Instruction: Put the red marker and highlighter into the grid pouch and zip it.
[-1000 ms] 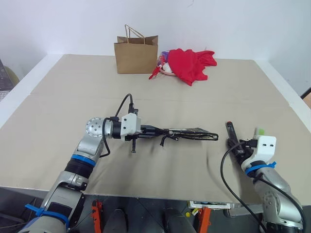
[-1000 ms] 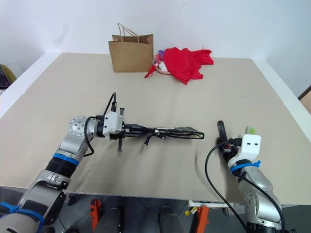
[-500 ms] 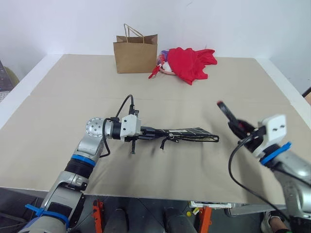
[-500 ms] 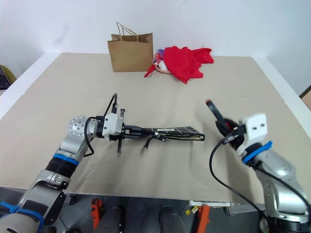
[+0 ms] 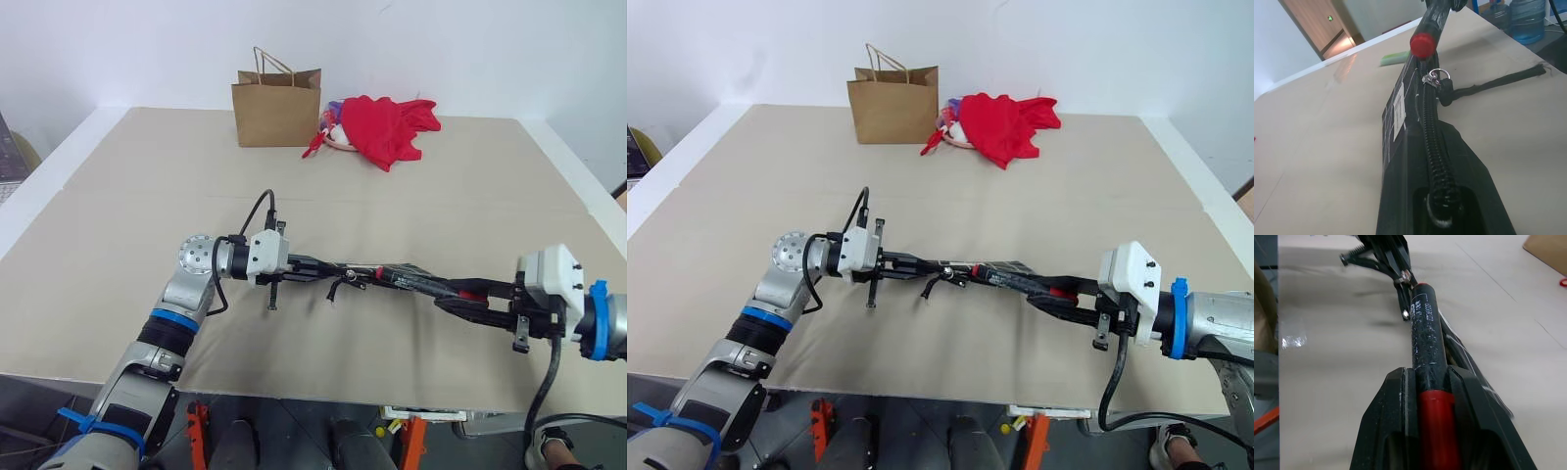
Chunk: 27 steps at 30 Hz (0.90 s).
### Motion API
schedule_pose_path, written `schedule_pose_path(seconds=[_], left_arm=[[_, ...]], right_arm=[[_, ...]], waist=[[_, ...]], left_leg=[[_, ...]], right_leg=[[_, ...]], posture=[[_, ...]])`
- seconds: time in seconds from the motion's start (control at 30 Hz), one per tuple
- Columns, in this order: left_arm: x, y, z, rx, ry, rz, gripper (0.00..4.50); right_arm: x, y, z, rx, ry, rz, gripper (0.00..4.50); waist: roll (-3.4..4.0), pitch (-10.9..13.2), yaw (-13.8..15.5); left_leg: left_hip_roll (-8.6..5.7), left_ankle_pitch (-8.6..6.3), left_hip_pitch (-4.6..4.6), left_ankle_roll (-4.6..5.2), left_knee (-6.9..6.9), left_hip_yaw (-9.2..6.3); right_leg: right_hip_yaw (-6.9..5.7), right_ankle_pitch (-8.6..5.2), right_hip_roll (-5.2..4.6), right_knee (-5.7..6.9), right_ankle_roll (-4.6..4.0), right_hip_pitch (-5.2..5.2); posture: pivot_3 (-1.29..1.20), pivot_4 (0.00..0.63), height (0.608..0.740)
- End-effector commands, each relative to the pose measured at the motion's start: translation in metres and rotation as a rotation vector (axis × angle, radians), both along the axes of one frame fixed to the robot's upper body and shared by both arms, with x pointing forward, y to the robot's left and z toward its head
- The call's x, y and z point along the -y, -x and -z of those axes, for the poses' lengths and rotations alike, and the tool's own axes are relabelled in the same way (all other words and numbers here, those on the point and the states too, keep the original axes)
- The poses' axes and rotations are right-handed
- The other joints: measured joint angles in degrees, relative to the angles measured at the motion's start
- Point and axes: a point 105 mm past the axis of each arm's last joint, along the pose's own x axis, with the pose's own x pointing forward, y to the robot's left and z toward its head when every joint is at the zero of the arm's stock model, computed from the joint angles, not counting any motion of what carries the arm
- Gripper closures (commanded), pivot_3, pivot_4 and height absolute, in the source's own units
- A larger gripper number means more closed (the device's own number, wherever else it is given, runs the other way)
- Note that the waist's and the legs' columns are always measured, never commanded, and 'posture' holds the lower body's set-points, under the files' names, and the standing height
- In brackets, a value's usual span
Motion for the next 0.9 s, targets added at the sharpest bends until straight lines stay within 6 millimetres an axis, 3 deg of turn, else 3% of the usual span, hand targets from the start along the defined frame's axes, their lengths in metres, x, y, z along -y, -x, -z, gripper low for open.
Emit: schedule_pose_path(seconds=[0.03,0.4,0.53,0.77,0.9], left_arm=[[0.001,0.005,-0.011,0.047,0.036,0.016,4.5],[0.0,0.005,-0.012,0.053,0.033,0.015,4.5],[0.005,0.008,-0.013,0.079,0.035,0.041,4.5],[0.013,0.014,-0.013,0.076,0.048,0.067,4.5],[0.015,0.015,-0.012,0.054,0.056,0.068,4.5]], right_arm=[[0.012,-0.002,-0.009,0.067,0.061,0.019,3.9],[0.023,-0.005,-0.011,0.085,0.111,0.032,3.9],[0.007,-0.006,-0.001,0.057,0.137,-0.023,3.9],[-0.012,-0.019,-0.004,0.058,0.082,-0.054,3.9],[-0.023,-0.017,-0.008,0.085,0.078,-0.117,2.06]], waist=[[0.0,0.0,0.0],[0.0,0.0,0.0],[0.02,0.0,0.0],[0.02,0.0,0.0],[0.02,0.0,0.0]], left_leg=[[0.0,0.0,0.0,0.0,0.0,0.0],[0.0,0.0,0.01,-0.01,0.02,-0.01],[0.0,0.0,0.02,-0.01,0.04,0.0],[-0.01,0.0,0.0,-0.01,0.05,-0.02],[-0.01,0.0,0.01,-0.01,0.05,-0.02]], right_leg=[[0.0,0.0,0.0,0.0,0.0,0.0],[0.0,0.0,0.0,0.0,0.02,0.04],[0.0,0.0,0.0,0.0,0.02,0.04],[-0.01,0.0,0.0,0.0,0.02,0.06],[-0.01,0.0,0.0,0.0,0.02,0.06]], posture=[[0.0,0.15,0.74],[0.0,0.15,0.74],[0.0,0.15,0.74],[0.0,0.15,0.74],[0.0,0.15,0.74]])
